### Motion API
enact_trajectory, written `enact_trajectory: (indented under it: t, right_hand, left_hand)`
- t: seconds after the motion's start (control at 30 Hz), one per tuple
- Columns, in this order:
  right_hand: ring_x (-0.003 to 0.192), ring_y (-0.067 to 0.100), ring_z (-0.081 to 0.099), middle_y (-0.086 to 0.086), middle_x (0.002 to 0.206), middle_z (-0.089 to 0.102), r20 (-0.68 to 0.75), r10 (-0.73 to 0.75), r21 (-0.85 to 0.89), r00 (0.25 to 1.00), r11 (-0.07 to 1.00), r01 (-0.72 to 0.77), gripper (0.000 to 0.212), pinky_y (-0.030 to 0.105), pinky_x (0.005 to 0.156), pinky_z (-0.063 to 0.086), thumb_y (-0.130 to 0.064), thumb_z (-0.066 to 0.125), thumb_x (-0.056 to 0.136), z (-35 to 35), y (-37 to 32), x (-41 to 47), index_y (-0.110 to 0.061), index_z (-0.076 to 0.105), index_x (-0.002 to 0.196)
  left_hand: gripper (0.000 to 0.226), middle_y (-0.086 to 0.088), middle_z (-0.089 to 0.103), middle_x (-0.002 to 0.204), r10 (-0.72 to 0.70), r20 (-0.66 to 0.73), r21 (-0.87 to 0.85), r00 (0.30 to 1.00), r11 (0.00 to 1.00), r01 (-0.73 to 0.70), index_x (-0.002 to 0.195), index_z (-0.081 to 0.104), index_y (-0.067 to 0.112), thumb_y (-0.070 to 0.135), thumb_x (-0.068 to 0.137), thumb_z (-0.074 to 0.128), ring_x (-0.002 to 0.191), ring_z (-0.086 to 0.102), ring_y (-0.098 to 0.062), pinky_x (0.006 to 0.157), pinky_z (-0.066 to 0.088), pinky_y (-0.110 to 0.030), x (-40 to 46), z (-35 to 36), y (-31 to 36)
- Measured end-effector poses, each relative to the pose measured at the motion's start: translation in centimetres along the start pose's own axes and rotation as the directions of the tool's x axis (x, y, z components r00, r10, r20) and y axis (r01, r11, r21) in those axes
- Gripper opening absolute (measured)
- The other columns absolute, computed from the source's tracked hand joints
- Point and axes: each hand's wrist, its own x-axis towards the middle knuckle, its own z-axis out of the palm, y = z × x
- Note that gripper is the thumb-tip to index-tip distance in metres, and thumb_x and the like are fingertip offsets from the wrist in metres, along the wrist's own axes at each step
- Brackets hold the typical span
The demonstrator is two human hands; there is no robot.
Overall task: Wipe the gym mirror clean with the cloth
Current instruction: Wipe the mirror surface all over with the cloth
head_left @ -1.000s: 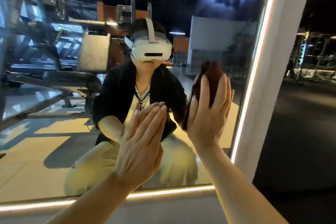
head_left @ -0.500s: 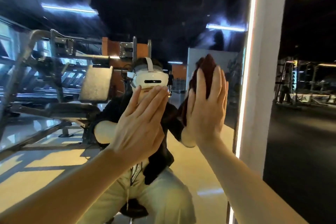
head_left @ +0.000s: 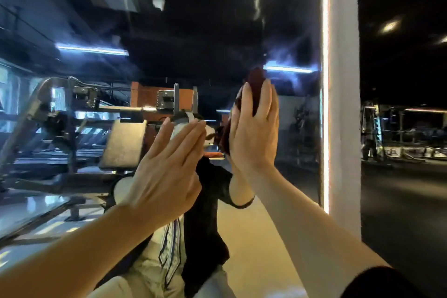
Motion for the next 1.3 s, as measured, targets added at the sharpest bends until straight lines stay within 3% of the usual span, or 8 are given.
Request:
enact_trajectory:
  t: [0.2,0.4,0.5,0.67,0.83,1.0,1.2,1.3]
  right_hand:
    - [0.141,0.037,0.039,0.019,0.154,0.039,0.171,-0.365,-0.015,0.915,0.928,0.373,0.046,0.045,0.114,0.032,-0.036,0.024,0.110,-2.5,2.0,-4.9,-0.014,0.040,0.147]
    - [0.139,0.052,0.035,0.035,0.150,0.035,-0.071,0.182,0.087,0.981,0.981,-0.176,0.056,0.067,0.110,0.036,-0.025,0.037,0.098,-0.5,1.1,6.5,0.009,0.041,0.143]
    - [0.145,0.042,0.026,0.025,0.157,0.028,0.011,-0.075,0.076,0.997,0.994,0.074,0.054,0.057,0.115,0.035,-0.032,0.035,0.102,0.4,-5.3,5.3,-0.006,0.042,0.148]
    - [0.149,0.034,0.024,0.016,0.160,0.029,0.103,-0.539,0.037,0.836,0.842,0.538,0.047,0.047,0.123,0.022,-0.033,0.038,0.106,0.0,-3.1,4.3,-0.018,0.042,0.150]
    - [0.138,0.034,0.042,0.017,0.151,0.041,-0.047,0.160,0.091,0.986,0.984,-0.156,0.052,0.055,0.108,0.045,-0.041,0.030,0.103,-2.3,6.4,5.7,-0.013,0.047,0.144]
    - [0.139,0.036,0.039,0.020,0.153,0.037,-0.133,0.324,0.240,0.937,0.928,-0.286,0.064,0.058,0.111,0.040,-0.047,0.033,0.097,-0.9,2.8,8.7,-0.009,0.038,0.148]
    - [0.147,0.035,0.027,0.017,0.158,0.033,-0.009,-0.386,0.068,0.922,0.920,0.386,0.050,0.046,0.120,0.030,-0.037,0.030,0.105,1.9,-5.4,10.5,-0.017,0.047,0.147]
    - [0.145,0.032,0.031,0.013,0.158,0.034,0.020,-0.407,0.046,0.913,0.913,0.406,0.043,0.047,0.117,0.035,-0.032,0.040,0.105,1.1,-0.4,11.9,-0.021,0.048,0.146]
  left_hand:
    - [0.067,-0.020,0.037,0.155,0.021,0.061,-0.003,0.998,1.000,-0.021,0.144,0.045,-0.003,0.034,0.089,0.045,0.146,0.030,-0.032,0.125,-0.004,-0.046,-1.4,-2.1,-3.4]
    - [0.070,-0.020,0.035,0.156,-0.010,0.058,0.014,0.998,1.000,0.009,0.147,0.040,-0.003,0.042,0.095,0.027,0.147,0.029,-0.032,0.124,0.003,-0.050,1.4,-2.6,-5.2]
    - [0.071,-0.022,0.036,0.155,-0.082,-0.015,-0.016,0.997,0.997,0.081,0.148,0.039,-0.004,0.043,0.096,0.030,0.147,0.028,-0.033,0.125,0.001,-0.046,2.6,-2.9,-5.4]
    - [0.066,-0.023,0.040,0.152,-0.170,-0.053,-0.055,0.984,0.984,0.167,0.147,0.039,-0.005,0.033,0.092,0.044,0.146,0.030,-0.033,0.125,-0.003,-0.039,3.4,-2.9,-6.1]
    - [0.068,-0.023,0.046,0.148,-0.057,0.003,0.015,0.998,0.998,0.057,0.140,0.048,-0.005,0.036,0.089,0.031,0.141,0.039,-0.035,0.116,0.018,-0.048,5.4,-1.8,-4.5]
    - [0.063,-0.021,0.055,0.141,-0.018,-0.019,0.000,1.000,1.000,0.018,0.136,0.055,-0.003,0.033,0.090,0.033,0.135,0.049,-0.035,0.117,0.019,-0.054,7.3,-1.0,-4.3]
    - [0.041,-0.018,0.064,0.113,-0.164,-0.186,-0.129,0.969,0.981,0.142,0.116,0.061,0.001,0.025,0.088,0.043,0.106,0.057,-0.036,0.118,0.026,-0.054,8.7,-0.9,-5.0]
    - [0.046,-0.014,0.063,0.116,-0.111,-0.148,-0.103,0.983,0.990,0.096,0.119,0.063,0.003,0.027,0.087,0.041,0.110,0.054,-0.032,0.121,0.016,-0.049,9.8,-0.6,-3.9]
